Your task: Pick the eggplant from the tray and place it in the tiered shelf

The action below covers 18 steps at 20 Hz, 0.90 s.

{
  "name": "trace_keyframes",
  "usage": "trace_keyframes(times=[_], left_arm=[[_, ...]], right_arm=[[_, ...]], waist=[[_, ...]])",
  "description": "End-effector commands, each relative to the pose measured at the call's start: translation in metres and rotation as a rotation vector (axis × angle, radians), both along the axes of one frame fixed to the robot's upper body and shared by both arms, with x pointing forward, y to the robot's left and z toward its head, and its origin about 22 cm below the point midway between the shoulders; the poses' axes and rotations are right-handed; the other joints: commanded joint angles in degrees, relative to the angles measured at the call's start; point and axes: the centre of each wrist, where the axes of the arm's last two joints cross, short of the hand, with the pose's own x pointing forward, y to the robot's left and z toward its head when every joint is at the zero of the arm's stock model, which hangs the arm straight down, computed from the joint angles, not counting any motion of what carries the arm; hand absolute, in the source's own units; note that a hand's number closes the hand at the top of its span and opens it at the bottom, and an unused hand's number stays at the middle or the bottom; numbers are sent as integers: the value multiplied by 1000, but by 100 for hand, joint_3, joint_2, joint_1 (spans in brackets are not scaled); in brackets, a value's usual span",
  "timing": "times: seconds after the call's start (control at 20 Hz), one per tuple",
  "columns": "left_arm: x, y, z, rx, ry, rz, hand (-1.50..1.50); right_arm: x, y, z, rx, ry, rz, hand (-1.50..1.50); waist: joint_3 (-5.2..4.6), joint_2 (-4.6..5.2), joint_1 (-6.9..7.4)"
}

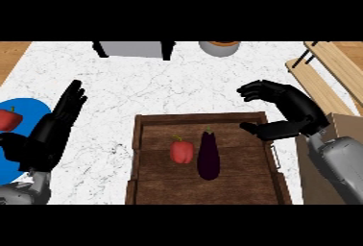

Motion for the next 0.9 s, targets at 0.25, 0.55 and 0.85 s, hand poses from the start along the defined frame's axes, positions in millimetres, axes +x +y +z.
trace_keyframes(times=[0.25, 0.55, 0.85], left_arm=[[-11, 9, -9, -8, 27, -23, 0], [-11, 13, -8, -7, 35, -17, 0], [-4, 23, -13, -8, 31, -13, 0]], right_arm=[[13, -6, 0, -55, 49, 233, -150], [23, 6, 68, -332, -32, 294, -150], [34, 38, 71, -464, 26, 384, -150]], waist=[[277, 50, -16], [271, 23, -70], [273, 45, -67]])
